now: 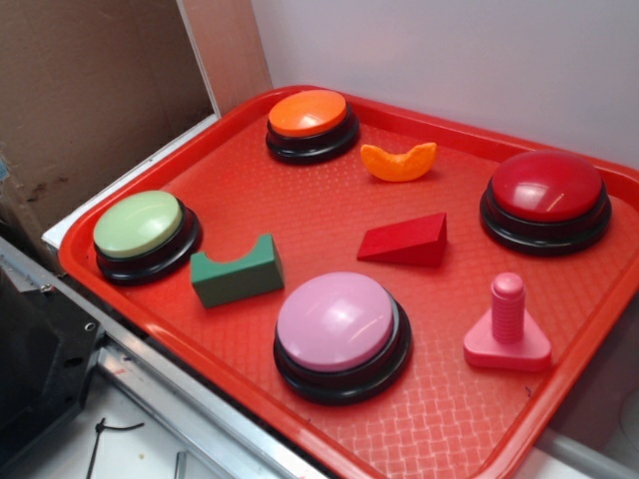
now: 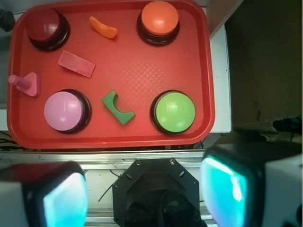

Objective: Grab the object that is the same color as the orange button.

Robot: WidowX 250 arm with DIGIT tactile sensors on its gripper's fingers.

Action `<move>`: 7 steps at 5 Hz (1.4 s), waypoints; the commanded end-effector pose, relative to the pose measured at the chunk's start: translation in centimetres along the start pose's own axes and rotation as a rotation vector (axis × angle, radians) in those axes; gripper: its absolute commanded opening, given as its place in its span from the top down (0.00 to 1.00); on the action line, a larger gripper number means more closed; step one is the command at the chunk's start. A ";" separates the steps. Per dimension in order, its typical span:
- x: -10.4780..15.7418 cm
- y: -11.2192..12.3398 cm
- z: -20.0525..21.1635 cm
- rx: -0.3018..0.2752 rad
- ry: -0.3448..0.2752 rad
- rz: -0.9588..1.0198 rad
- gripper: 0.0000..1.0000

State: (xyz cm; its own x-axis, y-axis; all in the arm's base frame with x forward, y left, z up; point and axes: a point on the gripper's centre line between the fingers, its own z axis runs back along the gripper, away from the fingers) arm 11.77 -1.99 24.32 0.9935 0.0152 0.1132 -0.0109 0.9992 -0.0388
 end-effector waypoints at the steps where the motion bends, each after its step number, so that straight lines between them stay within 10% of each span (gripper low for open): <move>1: 0.0 0.0 0.0 0.000 0.000 0.000 0.00; 3: 8.2 0.4 -1.6 0.111 0.040 0.027 0.00; 5: 17.3 1.0 -6.3 0.161 0.197 -0.387 0.00; 7: 17.2 -1.2 -13.0 0.269 0.215 -0.644 0.00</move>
State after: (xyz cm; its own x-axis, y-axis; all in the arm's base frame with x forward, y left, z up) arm 30.38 -2.37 12.46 0.8035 -0.5559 -0.2130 0.5923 0.7821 0.1934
